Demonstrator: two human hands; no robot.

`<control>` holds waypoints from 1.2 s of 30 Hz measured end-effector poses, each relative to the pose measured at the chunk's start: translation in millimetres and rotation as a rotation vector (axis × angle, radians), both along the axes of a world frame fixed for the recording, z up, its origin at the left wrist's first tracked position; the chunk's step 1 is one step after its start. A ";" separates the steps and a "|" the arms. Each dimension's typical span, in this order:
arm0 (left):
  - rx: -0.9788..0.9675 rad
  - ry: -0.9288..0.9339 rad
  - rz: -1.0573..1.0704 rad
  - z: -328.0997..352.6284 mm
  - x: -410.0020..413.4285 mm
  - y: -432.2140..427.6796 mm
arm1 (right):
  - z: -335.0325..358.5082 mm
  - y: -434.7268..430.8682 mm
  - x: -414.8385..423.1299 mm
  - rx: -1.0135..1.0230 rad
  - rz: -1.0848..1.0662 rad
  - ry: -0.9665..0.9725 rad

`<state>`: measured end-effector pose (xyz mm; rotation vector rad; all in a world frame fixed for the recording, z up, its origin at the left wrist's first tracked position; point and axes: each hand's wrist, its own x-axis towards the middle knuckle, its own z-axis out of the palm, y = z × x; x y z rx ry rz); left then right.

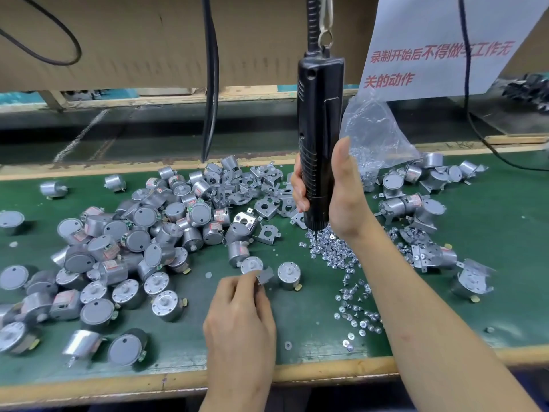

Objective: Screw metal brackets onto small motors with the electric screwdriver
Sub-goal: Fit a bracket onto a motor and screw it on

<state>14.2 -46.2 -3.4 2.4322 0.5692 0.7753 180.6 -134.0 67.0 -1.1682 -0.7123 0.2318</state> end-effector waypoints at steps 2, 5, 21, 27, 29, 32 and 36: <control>0.037 0.005 0.009 0.4 1.7 1.3 | -0.3 0.0 -0.1 -0.006 -0.006 -0.004; 0.138 0.025 -0.017 -2.0 3.5 1.4 | -0.6 0.1 0.0 -0.012 -0.011 -0.010; 0.512 0.198 -0.288 13.2 21.0 17.8 | 2.4 0.6 -2.1 -0.022 -0.009 -0.016; 0.520 0.247 -0.367 11.9 35.3 23.6 | 1.6 0.7 -1.9 -0.018 -0.009 -0.012; 0.502 0.237 -0.367 12.2 38.4 23.7 | 1.5 0.9 -1.9 -0.020 -0.008 -0.009; 0.467 0.230 -0.408 11.0 38.1 28.6 | 1.9 0.8 -2.2 -0.022 -0.005 -0.009; 0.440 0.237 -0.511 12.9 32.8 46.6 | 2.4 0.5 -3.3 -0.024 -0.003 -0.015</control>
